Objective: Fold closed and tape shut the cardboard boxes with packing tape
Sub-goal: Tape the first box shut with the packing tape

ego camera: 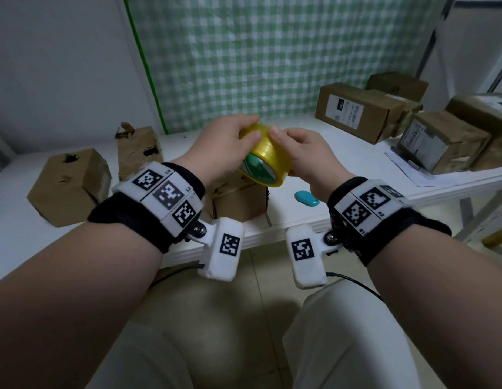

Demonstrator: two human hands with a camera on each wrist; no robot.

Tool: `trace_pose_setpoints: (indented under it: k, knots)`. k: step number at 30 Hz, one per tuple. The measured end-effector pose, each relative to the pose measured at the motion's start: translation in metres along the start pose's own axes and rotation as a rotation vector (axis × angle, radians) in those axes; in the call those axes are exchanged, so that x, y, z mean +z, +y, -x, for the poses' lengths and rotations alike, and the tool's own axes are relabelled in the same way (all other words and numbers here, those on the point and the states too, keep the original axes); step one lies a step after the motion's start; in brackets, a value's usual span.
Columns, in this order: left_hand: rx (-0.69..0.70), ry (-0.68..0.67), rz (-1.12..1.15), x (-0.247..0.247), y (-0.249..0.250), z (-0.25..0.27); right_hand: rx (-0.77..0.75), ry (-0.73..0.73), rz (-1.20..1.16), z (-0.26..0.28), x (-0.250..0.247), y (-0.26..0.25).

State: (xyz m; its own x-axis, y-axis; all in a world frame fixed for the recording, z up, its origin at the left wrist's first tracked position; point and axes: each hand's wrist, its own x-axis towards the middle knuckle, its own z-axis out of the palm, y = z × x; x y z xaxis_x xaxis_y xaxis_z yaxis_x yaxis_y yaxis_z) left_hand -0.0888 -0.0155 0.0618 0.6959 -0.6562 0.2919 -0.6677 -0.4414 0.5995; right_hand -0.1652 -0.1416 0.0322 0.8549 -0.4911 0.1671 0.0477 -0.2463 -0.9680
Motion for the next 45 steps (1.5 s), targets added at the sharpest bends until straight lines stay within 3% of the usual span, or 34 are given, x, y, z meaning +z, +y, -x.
trace_pose_setpoints:
  k: [7, 11, 17, 22, 28, 33, 39, 45]
  knots:
    - [0.116, 0.039, -0.078, -0.001, -0.006, 0.006, 0.046, 0.021, 0.003, -0.001, 0.008, 0.002]
    - [0.023, 0.055, 0.189, -0.006, -0.018, 0.002, 0.085, -0.004, -0.051, -0.001, 0.007, -0.002]
    - [-0.145, -0.247, 0.492, -0.02, -0.026, 0.014, 0.108, -0.087, -0.213, 0.0, 0.005, -0.005]
    - [-0.011, -0.124, 0.245, -0.017, -0.021, 0.019, 0.003, -0.142, -0.088, -0.007, 0.007, -0.01]
    - [0.046, -0.132, 0.055, -0.022, -0.016, 0.016, -0.067, -0.284, 0.03, -0.011, 0.006, -0.014]
    - [0.056, -0.127, 0.043, -0.024, -0.016, 0.018, -0.065, -0.361, -0.051, -0.01, 0.005, -0.012]
    - [0.073, -0.103, 0.033, -0.025, -0.015, 0.02, -0.065, -0.321, -0.041, -0.009, 0.01, -0.013]
    - [0.082, -0.099, 0.005, -0.026, -0.015, 0.02, -0.092, -0.386, -0.127, -0.008, 0.005, -0.011]
